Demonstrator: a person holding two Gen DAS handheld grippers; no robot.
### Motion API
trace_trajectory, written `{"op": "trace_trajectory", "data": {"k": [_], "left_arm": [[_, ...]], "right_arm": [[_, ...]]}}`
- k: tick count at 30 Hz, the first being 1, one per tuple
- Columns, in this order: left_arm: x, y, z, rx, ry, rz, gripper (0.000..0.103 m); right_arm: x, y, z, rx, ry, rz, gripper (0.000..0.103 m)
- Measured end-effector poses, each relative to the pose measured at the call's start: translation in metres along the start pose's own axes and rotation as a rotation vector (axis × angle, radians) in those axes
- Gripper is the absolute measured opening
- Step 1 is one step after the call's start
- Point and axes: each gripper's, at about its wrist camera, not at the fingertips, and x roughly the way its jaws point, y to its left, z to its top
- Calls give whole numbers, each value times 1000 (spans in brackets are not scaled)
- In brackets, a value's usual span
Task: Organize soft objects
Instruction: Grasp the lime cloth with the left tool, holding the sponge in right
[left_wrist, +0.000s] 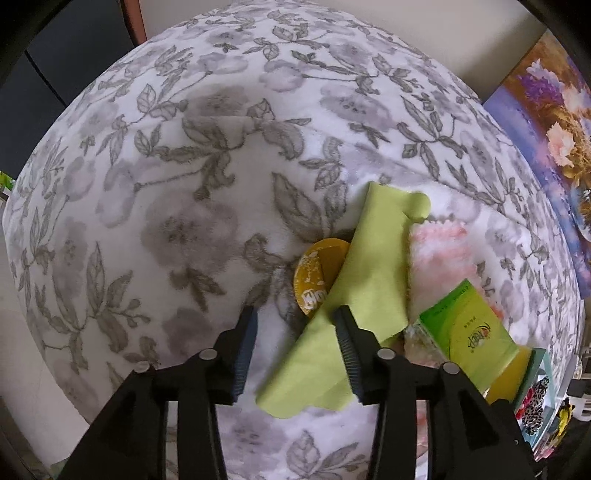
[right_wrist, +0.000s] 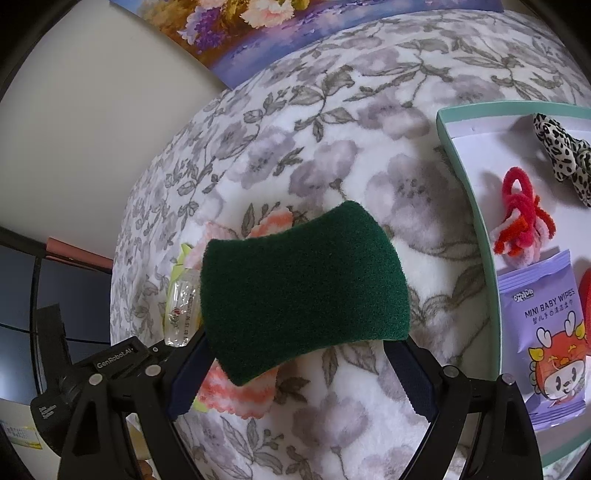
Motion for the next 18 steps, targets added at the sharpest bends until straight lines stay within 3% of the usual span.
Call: {"op": "trace_trajectory", "data": {"k": [2, 6, 11, 18], "left_arm": [[2, 2, 0, 0, 0, 19, 58], [7, 12, 5, -35, 14, 0, 65], [18, 17, 3, -47, 52, -103, 66], [24, -14, -11, 157, 70, -29, 67]], "right_arm": [[0, 0, 0, 0, 2, -1, 92], [0, 0, 0, 0, 2, -2, 92], [0, 0, 0, 0, 4, -3, 92], [0, -1, 0, 0, 3, -4, 92]]}}
